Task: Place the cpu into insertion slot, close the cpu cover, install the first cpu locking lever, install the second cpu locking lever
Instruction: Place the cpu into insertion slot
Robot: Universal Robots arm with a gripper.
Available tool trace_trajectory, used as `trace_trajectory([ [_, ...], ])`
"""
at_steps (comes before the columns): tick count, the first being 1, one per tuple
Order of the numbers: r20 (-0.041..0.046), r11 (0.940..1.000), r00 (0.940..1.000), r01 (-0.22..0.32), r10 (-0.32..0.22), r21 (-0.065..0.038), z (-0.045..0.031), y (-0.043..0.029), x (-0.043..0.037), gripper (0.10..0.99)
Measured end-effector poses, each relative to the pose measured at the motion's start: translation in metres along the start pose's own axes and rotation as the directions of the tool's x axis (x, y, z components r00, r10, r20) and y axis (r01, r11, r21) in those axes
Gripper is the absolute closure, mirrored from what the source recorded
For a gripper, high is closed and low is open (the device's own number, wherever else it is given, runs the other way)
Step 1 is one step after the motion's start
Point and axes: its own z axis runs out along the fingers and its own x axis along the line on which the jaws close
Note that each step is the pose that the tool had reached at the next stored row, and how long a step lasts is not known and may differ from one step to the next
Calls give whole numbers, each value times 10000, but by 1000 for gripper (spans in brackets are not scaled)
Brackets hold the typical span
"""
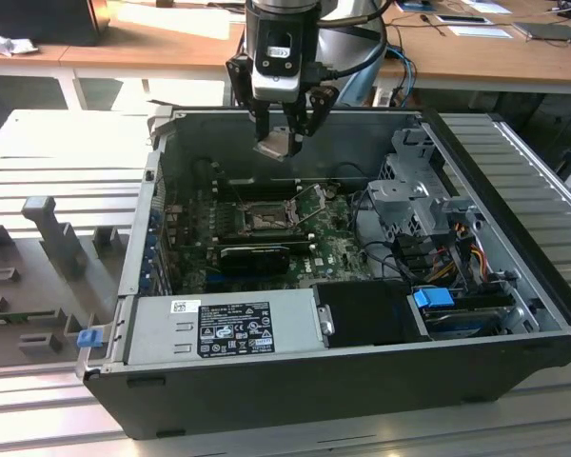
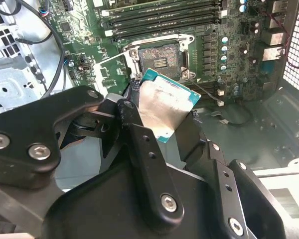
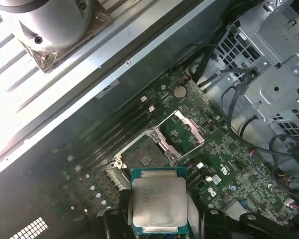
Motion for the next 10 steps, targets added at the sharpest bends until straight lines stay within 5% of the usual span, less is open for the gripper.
trace_trajectory([
  [10, 66, 9975, 9975, -704, 704, -13, 10, 0, -1, 557],
])
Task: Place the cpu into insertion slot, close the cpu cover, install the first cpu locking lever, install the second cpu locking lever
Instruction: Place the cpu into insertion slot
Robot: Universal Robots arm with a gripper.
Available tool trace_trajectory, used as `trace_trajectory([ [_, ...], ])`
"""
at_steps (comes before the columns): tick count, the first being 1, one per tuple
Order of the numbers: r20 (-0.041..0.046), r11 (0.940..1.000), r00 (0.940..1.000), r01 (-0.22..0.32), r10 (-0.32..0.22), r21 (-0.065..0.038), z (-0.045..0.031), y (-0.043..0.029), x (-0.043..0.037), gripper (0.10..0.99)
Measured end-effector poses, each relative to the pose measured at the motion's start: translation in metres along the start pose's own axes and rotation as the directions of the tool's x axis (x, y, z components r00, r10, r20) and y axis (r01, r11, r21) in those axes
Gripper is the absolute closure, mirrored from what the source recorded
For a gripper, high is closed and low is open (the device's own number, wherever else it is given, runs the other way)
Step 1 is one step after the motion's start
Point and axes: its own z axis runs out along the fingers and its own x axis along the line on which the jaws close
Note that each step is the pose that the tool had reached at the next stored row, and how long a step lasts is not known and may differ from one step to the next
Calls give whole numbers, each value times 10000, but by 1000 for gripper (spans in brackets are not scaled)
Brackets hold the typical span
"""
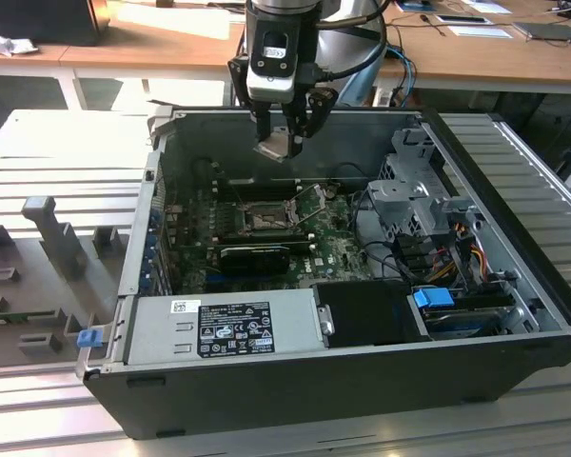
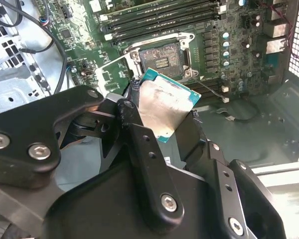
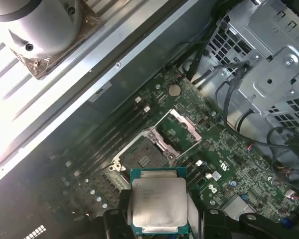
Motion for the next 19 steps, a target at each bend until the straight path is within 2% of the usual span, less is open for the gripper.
trace_trajectory([
  [4, 45, 9987, 9987, -516, 516, -14, 5, -1, 0, 557],
  [11, 90, 9946, 9946, -1037, 1037, -30, 7, -1, 0, 557],
  [19, 168, 9804, 9803, -1967, 1968, -65, 10, -1, 0, 557],
])
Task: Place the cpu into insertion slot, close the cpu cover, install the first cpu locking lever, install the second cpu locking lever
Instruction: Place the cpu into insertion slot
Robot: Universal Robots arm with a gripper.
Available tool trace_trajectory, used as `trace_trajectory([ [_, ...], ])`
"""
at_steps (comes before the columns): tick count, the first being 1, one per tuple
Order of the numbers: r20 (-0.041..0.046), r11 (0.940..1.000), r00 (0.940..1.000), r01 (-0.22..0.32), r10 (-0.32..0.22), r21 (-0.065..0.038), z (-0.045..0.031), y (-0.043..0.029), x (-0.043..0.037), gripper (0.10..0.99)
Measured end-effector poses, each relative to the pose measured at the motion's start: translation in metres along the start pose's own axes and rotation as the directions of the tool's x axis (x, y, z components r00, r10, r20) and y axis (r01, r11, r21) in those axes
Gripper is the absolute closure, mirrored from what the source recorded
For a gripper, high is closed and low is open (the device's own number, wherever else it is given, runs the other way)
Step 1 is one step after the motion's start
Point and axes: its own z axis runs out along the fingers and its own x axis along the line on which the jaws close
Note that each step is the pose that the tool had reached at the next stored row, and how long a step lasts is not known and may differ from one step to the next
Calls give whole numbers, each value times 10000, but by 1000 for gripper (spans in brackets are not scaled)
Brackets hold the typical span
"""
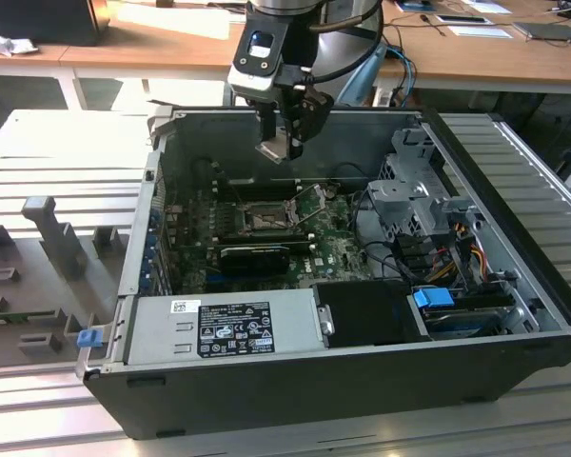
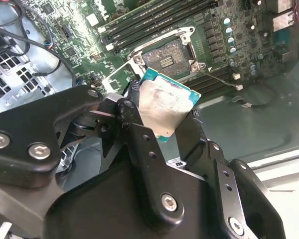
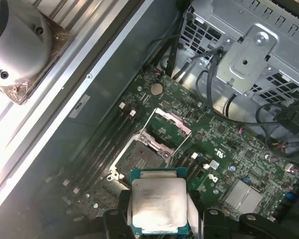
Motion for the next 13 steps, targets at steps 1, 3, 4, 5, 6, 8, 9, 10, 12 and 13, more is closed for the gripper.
trace_trajectory([
  [1, 6, 10000, 10000, -60, 60, 0, 0, 0, 0, 557],
  [3, 18, 9998, 9998, -196, 196, -4, 1, 0, 0, 557],
  [4, 22, 9997, 9997, -254, 254, -6, 1, 0, 0, 557],
  [5, 27, 9995, 9995, -312, 312, -8, 1, 0, 0, 557],
  [6, 32, 9993, 9993, -365, 365, -9, 1, 0, 0, 557],
  [8, 45, 9986, 9986, -521, 521, -14, 2, 0, 0, 557],
  [9, 55, 9980, 9980, -631, 631, -17, 2, 0, 0, 557],
  [10, 64, 9973, 9972, -740, 741, -20, 3, 0, 0, 557],
  [12, 88, 9948, 9947, -1020, 1020, -29, 4, 0, 0, 557],
  [13, 97, 9936, 9936, -1125, 1126, -33, 5, 0, 0, 557],
])
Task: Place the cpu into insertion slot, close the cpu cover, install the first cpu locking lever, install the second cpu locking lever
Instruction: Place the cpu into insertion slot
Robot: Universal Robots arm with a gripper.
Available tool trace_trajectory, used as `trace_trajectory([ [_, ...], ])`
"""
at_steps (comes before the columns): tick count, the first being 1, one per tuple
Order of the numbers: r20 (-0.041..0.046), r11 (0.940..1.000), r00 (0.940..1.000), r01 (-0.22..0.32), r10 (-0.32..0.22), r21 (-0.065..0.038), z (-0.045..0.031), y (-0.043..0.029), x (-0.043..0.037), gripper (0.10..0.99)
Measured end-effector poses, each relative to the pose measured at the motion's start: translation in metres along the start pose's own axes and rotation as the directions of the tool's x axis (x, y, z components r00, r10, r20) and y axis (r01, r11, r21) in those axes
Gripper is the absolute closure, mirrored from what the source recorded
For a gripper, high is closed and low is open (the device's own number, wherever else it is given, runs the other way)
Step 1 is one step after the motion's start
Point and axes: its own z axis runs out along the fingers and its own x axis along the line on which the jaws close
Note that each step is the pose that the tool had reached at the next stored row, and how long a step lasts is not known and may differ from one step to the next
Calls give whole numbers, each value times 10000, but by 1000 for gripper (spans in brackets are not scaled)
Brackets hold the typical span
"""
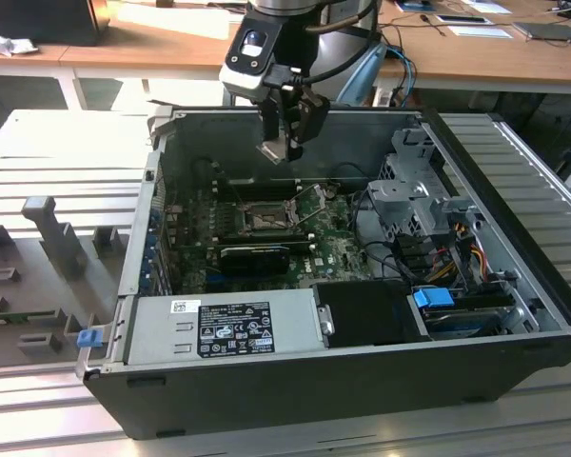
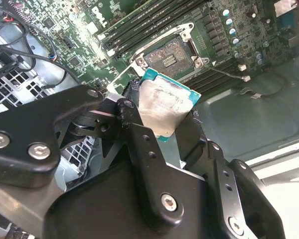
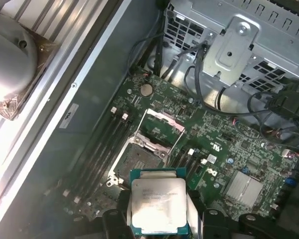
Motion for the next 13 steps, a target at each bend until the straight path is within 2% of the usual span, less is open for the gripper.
trace_trajectory([
  [7, 60, 9976, 9976, -694, 694, -19, 7, -1, 0, 557],
  [8, 91, 9944, 9944, -1056, 1056, -31, 10, -1, 0, 557],
  [10, 113, 9914, 9914, -1307, 1307, -40, 11, -1, 0, 557],
  [13, 161, 9821, 9820, -1882, 1883, -62, 18, -2, 0, 557],
])
